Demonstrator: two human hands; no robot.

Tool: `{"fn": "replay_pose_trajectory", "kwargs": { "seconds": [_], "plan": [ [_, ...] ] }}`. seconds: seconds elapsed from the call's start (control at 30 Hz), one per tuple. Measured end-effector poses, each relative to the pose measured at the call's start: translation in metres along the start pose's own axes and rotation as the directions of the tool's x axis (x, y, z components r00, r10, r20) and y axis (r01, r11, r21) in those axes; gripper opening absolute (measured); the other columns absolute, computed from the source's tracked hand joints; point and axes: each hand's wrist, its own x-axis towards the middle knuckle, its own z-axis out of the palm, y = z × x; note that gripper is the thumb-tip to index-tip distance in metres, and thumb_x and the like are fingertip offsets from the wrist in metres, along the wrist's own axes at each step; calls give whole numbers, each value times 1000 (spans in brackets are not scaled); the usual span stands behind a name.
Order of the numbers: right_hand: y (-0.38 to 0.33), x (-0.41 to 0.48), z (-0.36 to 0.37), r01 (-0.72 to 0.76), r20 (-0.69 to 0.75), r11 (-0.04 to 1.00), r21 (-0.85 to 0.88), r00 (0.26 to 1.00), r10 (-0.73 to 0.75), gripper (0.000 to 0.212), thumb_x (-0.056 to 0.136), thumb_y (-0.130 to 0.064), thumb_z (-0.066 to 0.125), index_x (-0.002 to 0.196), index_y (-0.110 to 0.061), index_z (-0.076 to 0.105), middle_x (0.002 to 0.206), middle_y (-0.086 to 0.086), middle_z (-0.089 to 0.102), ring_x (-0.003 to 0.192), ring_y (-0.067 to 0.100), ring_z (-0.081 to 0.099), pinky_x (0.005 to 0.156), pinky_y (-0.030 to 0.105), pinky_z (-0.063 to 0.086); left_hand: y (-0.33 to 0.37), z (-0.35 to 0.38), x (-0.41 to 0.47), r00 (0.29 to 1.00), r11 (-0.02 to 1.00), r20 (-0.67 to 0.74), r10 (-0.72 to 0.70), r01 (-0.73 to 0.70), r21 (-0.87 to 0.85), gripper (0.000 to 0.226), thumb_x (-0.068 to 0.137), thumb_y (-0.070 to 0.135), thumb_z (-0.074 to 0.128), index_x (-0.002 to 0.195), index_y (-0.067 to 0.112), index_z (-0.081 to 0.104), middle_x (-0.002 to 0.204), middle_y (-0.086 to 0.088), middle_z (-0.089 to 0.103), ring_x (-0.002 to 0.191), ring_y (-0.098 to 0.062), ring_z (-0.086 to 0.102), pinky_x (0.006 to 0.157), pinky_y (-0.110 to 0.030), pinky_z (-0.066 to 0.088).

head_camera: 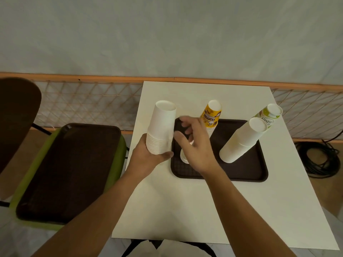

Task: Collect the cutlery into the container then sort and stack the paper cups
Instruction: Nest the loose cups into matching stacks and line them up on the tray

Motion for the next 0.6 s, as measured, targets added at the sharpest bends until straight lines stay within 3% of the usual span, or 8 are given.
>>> {"fn": "replay_pose_trajectory", "kwargs": {
  "seconds": [0.1, 0.27, 0.4, 0.6],
  "plan": [
    [-19, 25, -2, -73, 219, 992, -99, 971, 93, 63, 86, -60, 65, 134, -23, 51, 116, -6, 54, 102, 9, 56, 76, 18, 45, 2, 1, 0, 999, 1000, 46, -10, 10, -4, 92, 51, 46, 97, 130, 35, 52, 119, 9, 68, 113, -18, 65, 91, -48, 58],
    [-21, 36, -4, -79, 216, 990, -120, 971, 104, 62, 80, -56, 73, 131, -26, 51, 116, -10, 59, 101, 8, 60, 75, 21, 50, 4, -2, -5, 998, 999, 58, -12, 10, 31, 93, 49, 50, 96, 129, 35, 52, 116, 11, 68, 109, -15, 66, 88, -46, 60],
    [-25, 31, 2, -86, 133, 983, -163, 985, 108, 59, 69, -64, 67, 117, -33, 52, 102, -17, 60, 91, 0, 61, 66, 15, 45, 7, -2, -10, 999, 998, 53, -4, 0, 69, 91, 48, 51, 95, 127, 35, 51, 113, 13, 68, 105, -12, 66, 86, -45, 60],
    [-27, 25, 3, -105, -74, 984, -141, 993, 95, 60, 68, -65, 67, 113, -27, 57, 97, -14, 63, 86, 1, 63, 62, 14, 45, 13, -3, -13, 1000, 985, 22, 19, -23, 171, 88, 47, 57, 88, 123, 34, 51, 106, 17, 67, 97, -6, 66, 80, -37, 59]
  ]
}}
